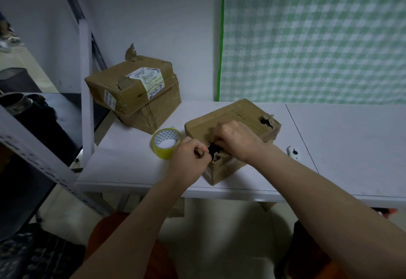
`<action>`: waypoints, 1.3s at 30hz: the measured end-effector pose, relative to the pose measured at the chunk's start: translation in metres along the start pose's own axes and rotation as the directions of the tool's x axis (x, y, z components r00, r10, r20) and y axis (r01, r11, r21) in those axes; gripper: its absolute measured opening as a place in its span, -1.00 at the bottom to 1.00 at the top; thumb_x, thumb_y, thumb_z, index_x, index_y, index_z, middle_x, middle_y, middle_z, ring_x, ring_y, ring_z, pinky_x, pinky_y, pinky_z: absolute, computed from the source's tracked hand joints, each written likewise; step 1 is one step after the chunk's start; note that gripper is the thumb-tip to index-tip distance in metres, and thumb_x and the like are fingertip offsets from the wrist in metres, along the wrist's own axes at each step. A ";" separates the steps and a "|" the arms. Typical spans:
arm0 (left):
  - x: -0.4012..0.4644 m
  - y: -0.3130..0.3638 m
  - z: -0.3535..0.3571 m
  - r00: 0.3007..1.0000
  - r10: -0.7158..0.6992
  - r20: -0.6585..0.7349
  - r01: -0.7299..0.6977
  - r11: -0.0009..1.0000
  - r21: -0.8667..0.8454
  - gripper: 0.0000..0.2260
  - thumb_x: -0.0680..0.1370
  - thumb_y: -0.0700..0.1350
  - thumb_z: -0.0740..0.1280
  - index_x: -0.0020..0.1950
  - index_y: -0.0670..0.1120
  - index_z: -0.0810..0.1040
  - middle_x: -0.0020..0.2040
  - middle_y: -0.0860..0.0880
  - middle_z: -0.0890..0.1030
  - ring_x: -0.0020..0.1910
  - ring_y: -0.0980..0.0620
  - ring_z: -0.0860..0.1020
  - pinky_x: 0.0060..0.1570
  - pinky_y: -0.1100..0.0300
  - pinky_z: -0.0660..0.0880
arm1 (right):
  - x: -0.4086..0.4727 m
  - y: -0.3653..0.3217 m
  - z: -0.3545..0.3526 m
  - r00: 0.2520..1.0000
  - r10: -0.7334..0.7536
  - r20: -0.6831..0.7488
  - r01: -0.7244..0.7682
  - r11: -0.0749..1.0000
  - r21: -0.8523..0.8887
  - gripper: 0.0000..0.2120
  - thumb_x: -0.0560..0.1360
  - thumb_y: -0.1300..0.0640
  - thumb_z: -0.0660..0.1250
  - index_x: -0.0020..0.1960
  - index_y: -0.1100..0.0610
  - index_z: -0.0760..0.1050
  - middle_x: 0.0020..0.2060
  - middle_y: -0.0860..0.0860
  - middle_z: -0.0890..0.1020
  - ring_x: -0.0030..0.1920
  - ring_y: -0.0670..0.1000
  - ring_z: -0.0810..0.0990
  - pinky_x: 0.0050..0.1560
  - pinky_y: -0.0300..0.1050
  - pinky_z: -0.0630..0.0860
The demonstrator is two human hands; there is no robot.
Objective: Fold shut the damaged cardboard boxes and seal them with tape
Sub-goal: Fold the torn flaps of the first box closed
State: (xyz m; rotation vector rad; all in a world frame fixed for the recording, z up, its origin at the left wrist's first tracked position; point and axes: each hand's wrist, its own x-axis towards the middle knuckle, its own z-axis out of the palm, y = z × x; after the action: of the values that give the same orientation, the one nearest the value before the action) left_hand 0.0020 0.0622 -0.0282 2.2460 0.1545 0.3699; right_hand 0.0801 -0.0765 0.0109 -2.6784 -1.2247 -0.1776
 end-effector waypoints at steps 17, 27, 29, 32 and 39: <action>0.010 0.021 -0.011 0.921 0.140 0.363 -0.178 0.981 0.072 -0.86 0.52 -0.23 0.37 -0.01 -0.06 0.69 -0.10 -0.02 0.51 -0.09 0.03 0.52 -0.05 0.23 0.42 | -0.039 0.037 -0.040 0.861 0.026 0.508 -0.325 0.798 0.508 -0.84 0.41 0.26 0.46 -0.01 0.15 0.65 -0.05 -0.01 0.62 -0.08 -0.14 0.53 -0.04 -0.44 0.43; 0.013 0.028 -0.002 0.957 0.046 0.286 -0.054 0.998 0.021 -0.95 0.48 -0.15 0.43 -0.10 0.00 0.65 -0.12 0.01 0.52 -0.21 0.16 0.45 -0.16 0.33 0.37 | -0.036 0.028 -0.024 0.885 0.178 0.430 -0.403 0.755 0.517 -0.62 0.52 0.12 0.36 -0.42 0.13 0.33 -0.48 -0.03 0.32 -0.42 -0.08 0.27 -0.32 -0.18 0.22; 0.013 0.028 -0.001 0.961 0.030 0.275 -0.038 0.999 0.027 -0.95 0.48 -0.15 0.44 -0.10 -0.02 0.64 -0.08 -0.04 0.55 -0.19 0.12 0.47 -0.15 0.33 0.37 | -0.033 0.027 -0.024 0.878 0.180 0.443 -0.401 0.783 0.476 -0.62 0.52 0.11 0.34 -0.41 0.12 0.31 -0.49 -0.04 0.32 -0.42 -0.07 0.27 -0.33 -0.18 0.23; 0.013 0.028 -0.001 0.962 0.015 0.274 -0.037 0.997 0.075 -0.91 0.52 -0.14 0.40 -0.02 -0.09 0.66 -0.03 -0.07 0.56 -0.10 0.07 0.51 -0.07 0.27 0.39 | -0.030 0.024 -0.024 0.875 0.181 0.449 -0.397 0.798 0.453 -0.65 0.52 0.10 0.34 -0.39 0.13 0.35 -0.47 -0.04 0.37 -0.40 -0.07 0.32 -0.31 -0.19 0.26; 0.013 0.025 0.001 0.966 -0.002 0.258 -0.015 0.998 0.064 -0.89 0.55 -0.12 0.36 -0.04 -0.10 0.67 -0.03 -0.09 0.56 -0.07 0.03 0.52 -0.06 0.23 0.38 | -0.034 0.020 -0.023 0.889 0.219 0.402 -0.428 0.708 0.561 -0.77 0.51 0.21 0.35 -0.32 0.12 0.48 -0.36 0.00 0.50 -0.29 -0.07 0.43 -0.22 -0.24 0.35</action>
State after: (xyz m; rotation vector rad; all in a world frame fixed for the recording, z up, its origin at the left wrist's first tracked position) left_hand 0.0144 0.0482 -0.0066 2.3357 0.0220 0.0738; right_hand 0.0725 -0.1195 0.0243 -2.2750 -0.6535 0.6299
